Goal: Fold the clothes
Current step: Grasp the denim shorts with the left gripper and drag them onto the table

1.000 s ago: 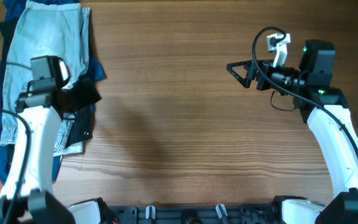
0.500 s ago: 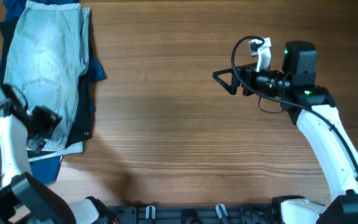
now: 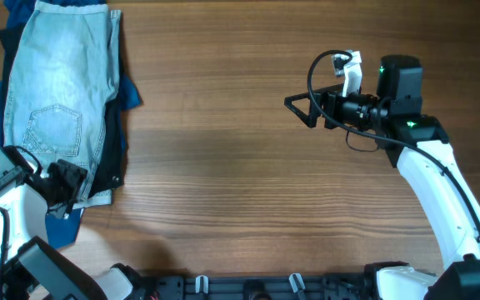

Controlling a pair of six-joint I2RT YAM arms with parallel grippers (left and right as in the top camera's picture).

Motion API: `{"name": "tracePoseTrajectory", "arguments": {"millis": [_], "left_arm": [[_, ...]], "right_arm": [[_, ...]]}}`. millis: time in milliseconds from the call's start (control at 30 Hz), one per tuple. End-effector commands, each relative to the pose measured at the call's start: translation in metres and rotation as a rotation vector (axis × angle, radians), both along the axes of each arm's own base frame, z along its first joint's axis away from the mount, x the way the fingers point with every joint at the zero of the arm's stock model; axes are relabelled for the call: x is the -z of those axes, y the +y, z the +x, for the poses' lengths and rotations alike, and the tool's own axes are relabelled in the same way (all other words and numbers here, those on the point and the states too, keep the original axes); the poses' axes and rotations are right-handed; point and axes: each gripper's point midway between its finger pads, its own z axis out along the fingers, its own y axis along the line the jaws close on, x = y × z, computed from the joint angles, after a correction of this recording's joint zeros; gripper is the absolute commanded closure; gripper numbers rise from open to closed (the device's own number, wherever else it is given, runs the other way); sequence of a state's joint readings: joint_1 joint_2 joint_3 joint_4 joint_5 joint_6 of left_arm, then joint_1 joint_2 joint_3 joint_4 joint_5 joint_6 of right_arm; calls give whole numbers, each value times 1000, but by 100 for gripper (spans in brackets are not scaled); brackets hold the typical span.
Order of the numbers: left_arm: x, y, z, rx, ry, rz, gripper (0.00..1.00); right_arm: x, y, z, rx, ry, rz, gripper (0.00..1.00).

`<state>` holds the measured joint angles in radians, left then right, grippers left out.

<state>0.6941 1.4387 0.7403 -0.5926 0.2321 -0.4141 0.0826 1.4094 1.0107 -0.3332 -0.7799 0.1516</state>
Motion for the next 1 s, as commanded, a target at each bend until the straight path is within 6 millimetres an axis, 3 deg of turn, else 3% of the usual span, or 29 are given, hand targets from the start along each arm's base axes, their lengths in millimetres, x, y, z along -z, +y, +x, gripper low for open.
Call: {"name": "tracePoseTrajectory", "arguments": {"millis": [0,100,167,267,433,533,700,800,900,967], "left_arm": [[-13,-12,18,25,-120,-71,30],[-14,-12,22,30,-139,-69,37],[-15,-11,23,34,-145,-63,54],[-17,-10,26,38,-160,-64,96],[-42,-24,44,148,-281,-77,96],[-90,-38,61,260,-384,16,96],[-176,-101,87,518,-631,170,96],[-228,-170,101,728,-855,221,96],[-254,-242,112,923,-1027,199,96],[-257,-287,118,1027,-1104,162,96]], "right_arm": [[-6,1,5,-8,-35,-13,5],[-6,1,5,-8,-34,-13,9],[-6,1,5,-8,-35,-13,11],[-7,1,6,-8,-40,-12,13],[-7,1,6,-7,-40,-11,16],[-8,1,6,-8,-41,-10,20],[-34,-3,9,0,-125,4,19],[-72,-25,13,73,-186,22,20],[-107,-56,10,162,-246,24,20],[-122,-76,7,216,-272,15,19]]}}
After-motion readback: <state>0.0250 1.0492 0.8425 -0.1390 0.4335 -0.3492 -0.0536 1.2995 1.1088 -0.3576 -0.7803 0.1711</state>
